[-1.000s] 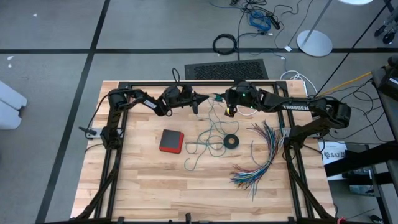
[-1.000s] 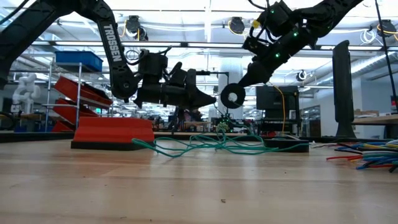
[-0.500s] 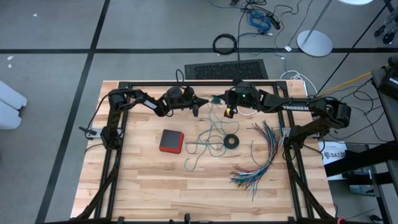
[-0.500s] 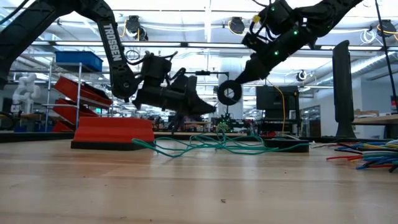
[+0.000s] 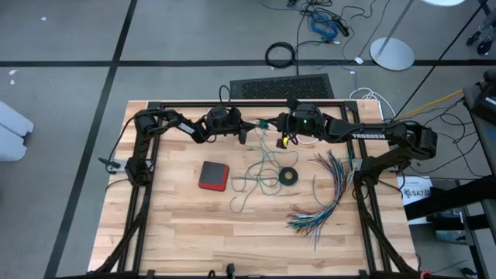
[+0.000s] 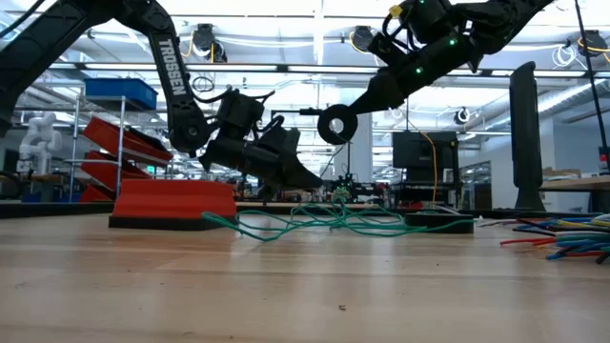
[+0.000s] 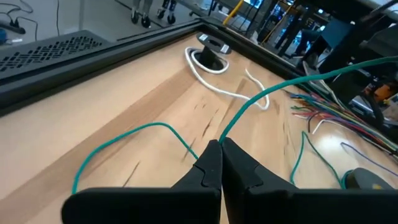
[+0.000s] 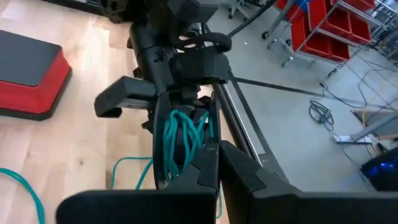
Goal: Coiling cords
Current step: Coil the green wire cable on the spool
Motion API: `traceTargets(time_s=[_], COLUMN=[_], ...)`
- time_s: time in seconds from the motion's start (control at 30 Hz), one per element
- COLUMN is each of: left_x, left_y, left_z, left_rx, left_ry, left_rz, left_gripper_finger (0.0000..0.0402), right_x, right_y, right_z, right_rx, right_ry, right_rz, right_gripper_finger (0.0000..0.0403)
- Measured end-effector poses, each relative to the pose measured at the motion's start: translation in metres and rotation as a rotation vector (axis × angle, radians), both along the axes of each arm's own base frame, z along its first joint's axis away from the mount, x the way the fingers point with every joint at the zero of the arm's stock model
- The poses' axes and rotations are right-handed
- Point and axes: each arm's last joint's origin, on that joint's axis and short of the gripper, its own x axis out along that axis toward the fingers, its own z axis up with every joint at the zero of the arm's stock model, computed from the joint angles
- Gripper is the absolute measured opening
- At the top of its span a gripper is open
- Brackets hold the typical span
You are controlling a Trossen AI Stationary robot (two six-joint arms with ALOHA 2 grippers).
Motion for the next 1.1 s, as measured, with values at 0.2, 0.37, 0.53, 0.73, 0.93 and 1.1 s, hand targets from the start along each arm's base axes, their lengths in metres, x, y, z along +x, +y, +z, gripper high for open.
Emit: traceTargets(time_s=[0.2, 0.37, 0.53, 0.73, 0.93, 1.1], left_x=[0.000, -0.001, -0.001, 0.001, 0.005, 0.012], left_y=[0.000, 0.002, 0.002, 0.001, -0.005, -0.019], left_z=[0.000, 0.001, 0.002, 0.009, 0.018, 0.028], left_rx=[0.002, 0.004, -0.002, -0.034, -0.083, -0.087], left_ry=[-0.003, -0.008, -0.017, -0.096, -0.194, -0.280], left_rz=[-0.004, 0.001, -0.005, -0.058, -0.146, -0.204], left_gripper_finger=[0.0000, 0.0000, 0.0000, 0.0000, 0.0000, 0.0000], right_x=[-0.005, -0.009, -0.011, -0.013, -0.015, -0.015], right_y=[-0.001, -0.004, -0.003, -0.004, -0.005, -0.005], right_z=[-0.008, -0.014, -0.016, -0.018, -0.018, -0.018], right_rx=[-0.047, -0.057, -0.082, -0.134, -0.175, -0.177], right_ry=[0.121, 0.205, 0.257, 0.316, 0.353, 0.348], right_rz=[-0.077, -0.108, -0.103, -0.144, -0.199, -0.200], right_gripper_finger=[0.0000, 0.0000, 0.0000, 0.0000, 0.0000, 0.0000])
